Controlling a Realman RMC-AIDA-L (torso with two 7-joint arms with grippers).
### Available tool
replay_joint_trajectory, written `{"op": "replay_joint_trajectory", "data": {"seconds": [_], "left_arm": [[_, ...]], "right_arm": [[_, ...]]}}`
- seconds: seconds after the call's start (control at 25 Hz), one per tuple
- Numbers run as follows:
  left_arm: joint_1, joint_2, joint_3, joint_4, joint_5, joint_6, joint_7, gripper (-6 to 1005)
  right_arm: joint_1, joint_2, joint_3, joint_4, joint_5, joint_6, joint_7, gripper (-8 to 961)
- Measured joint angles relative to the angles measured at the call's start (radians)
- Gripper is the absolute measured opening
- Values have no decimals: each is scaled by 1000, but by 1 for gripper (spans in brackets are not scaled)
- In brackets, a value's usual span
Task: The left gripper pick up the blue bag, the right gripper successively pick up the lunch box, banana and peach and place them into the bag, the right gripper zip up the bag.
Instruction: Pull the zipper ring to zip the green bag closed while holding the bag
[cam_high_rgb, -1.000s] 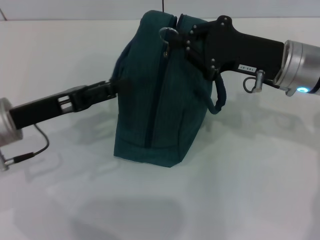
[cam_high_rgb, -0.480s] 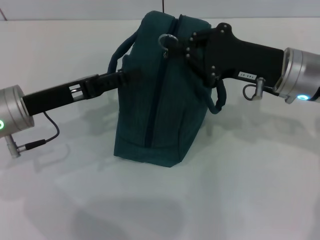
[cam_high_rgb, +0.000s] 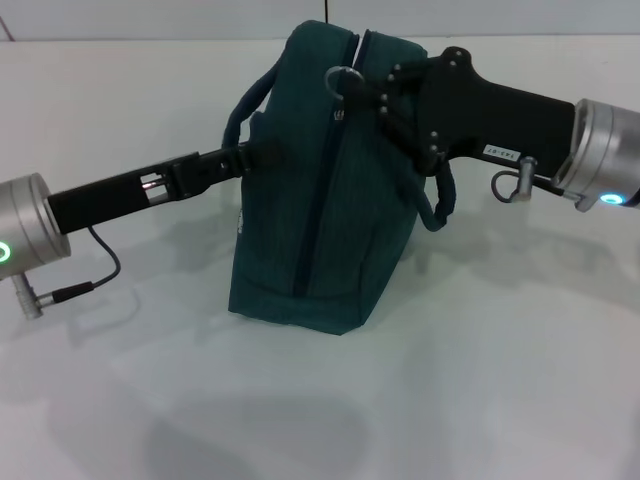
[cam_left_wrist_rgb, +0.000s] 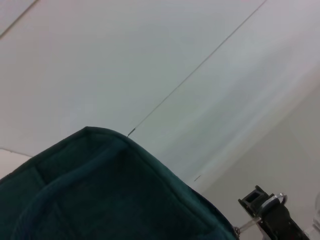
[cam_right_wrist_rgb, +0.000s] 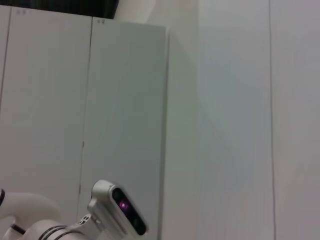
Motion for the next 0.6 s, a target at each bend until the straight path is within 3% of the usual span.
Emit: {"op": "replay_joint_trajectory", "data": {"seconds": [0.24,0.56,0.6], "left_arm": [[5,0,-5,-2,0,0,-13,500],[1,0,-1,-19,0,2,-14,102],[0,0,0,-20,0,3,-14,98]], "right_arm": [[-6,0,-2,-2,5,-5,0,7],[-22,0,-1,-2,13,-10,0,7],[-26,0,-2,-1,21,-11,0,7]]}}
